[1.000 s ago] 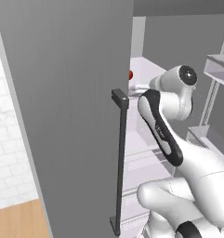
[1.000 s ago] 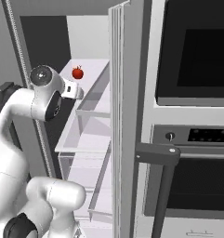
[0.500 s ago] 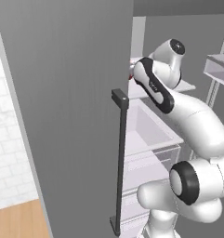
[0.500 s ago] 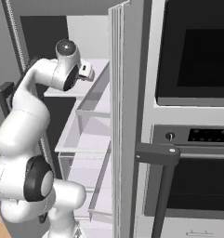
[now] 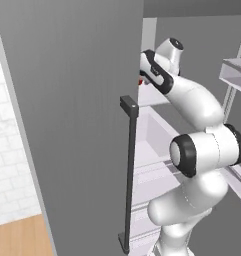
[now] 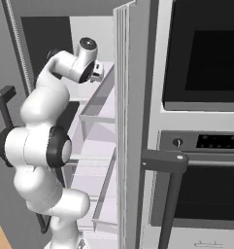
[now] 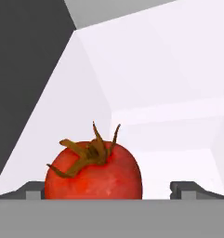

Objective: Place one tomato and one chicken drumstick in each tupperware on the nearby counter, to pack two identical lunches.

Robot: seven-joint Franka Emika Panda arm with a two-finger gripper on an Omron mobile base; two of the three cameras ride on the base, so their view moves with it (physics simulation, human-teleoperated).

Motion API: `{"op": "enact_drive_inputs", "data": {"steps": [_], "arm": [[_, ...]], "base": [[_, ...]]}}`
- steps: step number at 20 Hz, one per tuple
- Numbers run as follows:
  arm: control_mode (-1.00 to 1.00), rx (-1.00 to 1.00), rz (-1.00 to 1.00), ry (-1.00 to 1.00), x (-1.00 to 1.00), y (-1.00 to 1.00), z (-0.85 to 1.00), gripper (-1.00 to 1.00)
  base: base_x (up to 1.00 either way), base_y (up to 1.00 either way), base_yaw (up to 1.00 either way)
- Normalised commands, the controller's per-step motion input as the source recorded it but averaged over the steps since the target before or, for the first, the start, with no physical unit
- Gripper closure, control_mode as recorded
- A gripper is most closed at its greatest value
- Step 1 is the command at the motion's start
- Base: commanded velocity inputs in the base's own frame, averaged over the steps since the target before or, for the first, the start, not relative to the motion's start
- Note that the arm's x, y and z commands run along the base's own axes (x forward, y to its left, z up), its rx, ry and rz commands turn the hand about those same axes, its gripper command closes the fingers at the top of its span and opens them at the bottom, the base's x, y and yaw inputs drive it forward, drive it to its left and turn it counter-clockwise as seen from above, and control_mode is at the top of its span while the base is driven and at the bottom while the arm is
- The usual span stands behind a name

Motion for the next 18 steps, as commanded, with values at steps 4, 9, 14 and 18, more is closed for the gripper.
{"op": "enact_drive_inputs", "data": {"steps": [4, 9, 14, 18], "arm": [[-1.0, 0.01, 0.1, 0.0, 0.44, 0.09, -0.28, -1.0], [-1.0, 0.0, 0.04, 0.0, -0.04, 0.12, -0.58, -1.0], [-1.0, 0.0, 0.1, 0.0, 0.0, 0.42, -0.71, 1.0], [-1.0, 0.04, 0.08, -0.15, -0.28, 0.03, -0.31, 1.0]], "base": [[0.0, 0.0, 0.0], [0.0, 0.0, 0.0], [0.0, 0.0, 0.0], [0.0, 0.0, 0.0]]}}
